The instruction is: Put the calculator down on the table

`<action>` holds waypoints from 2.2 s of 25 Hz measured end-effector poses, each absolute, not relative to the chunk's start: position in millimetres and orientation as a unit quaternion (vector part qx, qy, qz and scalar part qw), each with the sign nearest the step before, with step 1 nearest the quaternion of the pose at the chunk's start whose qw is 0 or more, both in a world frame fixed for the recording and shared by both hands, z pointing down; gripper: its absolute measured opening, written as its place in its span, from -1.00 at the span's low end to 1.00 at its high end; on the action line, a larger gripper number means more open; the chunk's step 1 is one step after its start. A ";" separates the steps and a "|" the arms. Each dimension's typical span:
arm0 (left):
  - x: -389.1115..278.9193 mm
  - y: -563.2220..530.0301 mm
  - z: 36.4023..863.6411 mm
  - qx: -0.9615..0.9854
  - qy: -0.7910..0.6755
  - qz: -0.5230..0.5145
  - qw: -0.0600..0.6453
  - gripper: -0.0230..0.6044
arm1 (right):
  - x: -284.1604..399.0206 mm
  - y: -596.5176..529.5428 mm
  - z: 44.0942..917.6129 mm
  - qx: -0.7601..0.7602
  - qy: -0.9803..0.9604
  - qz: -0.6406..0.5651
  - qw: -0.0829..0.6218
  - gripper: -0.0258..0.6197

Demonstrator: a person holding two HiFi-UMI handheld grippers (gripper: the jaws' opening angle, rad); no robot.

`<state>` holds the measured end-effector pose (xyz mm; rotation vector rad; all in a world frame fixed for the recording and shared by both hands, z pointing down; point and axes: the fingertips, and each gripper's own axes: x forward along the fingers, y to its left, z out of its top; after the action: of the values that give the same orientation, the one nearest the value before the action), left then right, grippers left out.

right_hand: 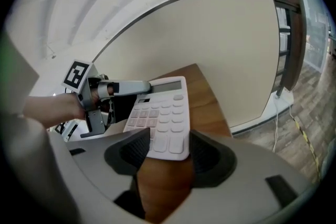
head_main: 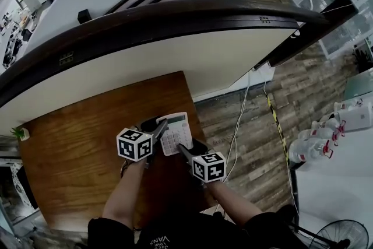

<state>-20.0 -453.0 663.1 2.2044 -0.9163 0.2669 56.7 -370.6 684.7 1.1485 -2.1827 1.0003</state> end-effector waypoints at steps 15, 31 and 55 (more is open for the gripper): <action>-30.3 -454.6 673.2 0.838 -0.419 0.154 0.312 -0.49 | 69.3 -359.4 677.1 0.437 -0.794 0.359 0.222 -0.27; -53.0 -417.2 655.4 0.810 -0.484 0.151 0.294 -0.32 | 88.3 -319.2 648.7 0.445 -0.801 0.340 0.211 -0.27; -33.8 -260.9 597.6 0.826 -0.488 0.107 0.261 -0.89 | 101.5 -224.9 599.4 0.438 -0.836 0.276 0.181 -0.83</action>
<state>-33.8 -260.9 597.6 2.2375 -1.3205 0.2900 101.5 -224.9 599.4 1.2373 -2.3611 0.7802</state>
